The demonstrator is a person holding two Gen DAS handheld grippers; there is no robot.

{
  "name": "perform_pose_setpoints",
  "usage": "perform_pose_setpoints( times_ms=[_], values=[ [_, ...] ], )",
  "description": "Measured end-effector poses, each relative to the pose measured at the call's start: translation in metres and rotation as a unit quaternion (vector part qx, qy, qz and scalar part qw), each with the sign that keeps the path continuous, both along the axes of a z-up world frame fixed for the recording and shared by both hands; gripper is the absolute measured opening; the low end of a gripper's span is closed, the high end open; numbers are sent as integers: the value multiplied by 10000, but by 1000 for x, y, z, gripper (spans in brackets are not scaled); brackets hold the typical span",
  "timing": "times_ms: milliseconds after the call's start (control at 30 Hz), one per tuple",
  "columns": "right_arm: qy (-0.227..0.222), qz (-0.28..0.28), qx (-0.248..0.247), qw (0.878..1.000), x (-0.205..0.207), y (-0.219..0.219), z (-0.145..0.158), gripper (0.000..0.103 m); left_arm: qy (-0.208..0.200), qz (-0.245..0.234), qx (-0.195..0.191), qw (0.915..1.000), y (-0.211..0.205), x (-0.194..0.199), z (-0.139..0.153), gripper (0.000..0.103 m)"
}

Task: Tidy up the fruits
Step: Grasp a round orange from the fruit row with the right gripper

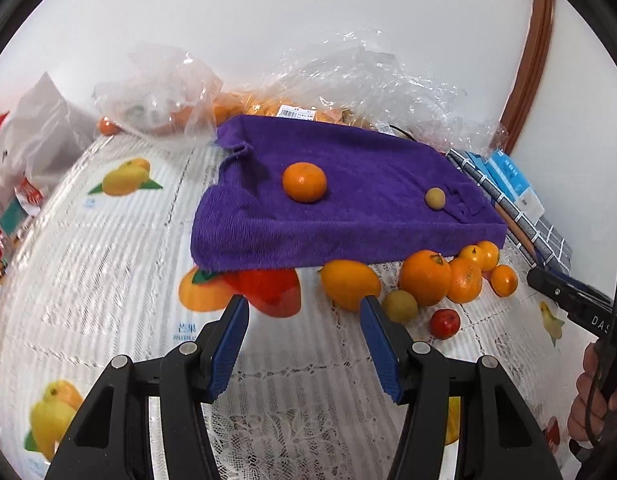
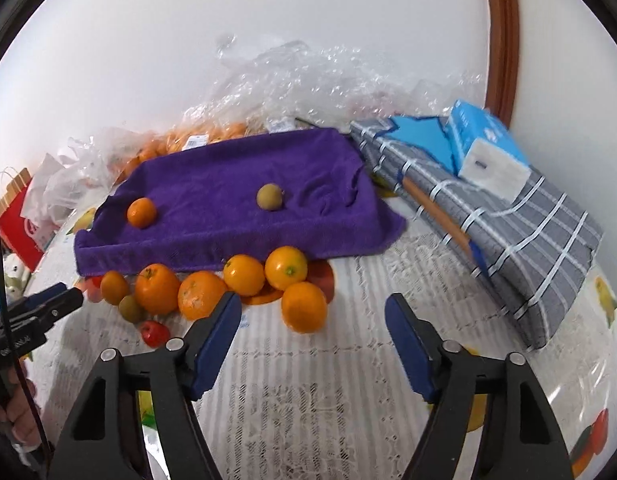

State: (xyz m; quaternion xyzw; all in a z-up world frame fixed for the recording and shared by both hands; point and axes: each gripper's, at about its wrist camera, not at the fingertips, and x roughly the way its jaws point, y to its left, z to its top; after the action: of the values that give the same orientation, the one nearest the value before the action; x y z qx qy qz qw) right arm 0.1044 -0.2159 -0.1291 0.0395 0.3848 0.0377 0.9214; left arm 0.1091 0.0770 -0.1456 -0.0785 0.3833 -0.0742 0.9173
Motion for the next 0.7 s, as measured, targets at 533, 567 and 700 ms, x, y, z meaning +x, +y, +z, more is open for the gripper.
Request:
perform_pose_setpoints(
  times_ms=[533, 567, 700],
  values=[
    [362, 166, -299, 9988, 27, 3, -32, 50, 39, -328, -249, 9991, -4, 2, -7, 56],
    [384, 170, -305, 9987, 30, 3, -33, 50, 7, -343, -273, 9990, -4, 1, -6, 56],
    [491, 252, -406, 9976, 42, 9, -41, 43, -64, -431, -319, 9985, -6, -2, -4, 56]
  ],
)
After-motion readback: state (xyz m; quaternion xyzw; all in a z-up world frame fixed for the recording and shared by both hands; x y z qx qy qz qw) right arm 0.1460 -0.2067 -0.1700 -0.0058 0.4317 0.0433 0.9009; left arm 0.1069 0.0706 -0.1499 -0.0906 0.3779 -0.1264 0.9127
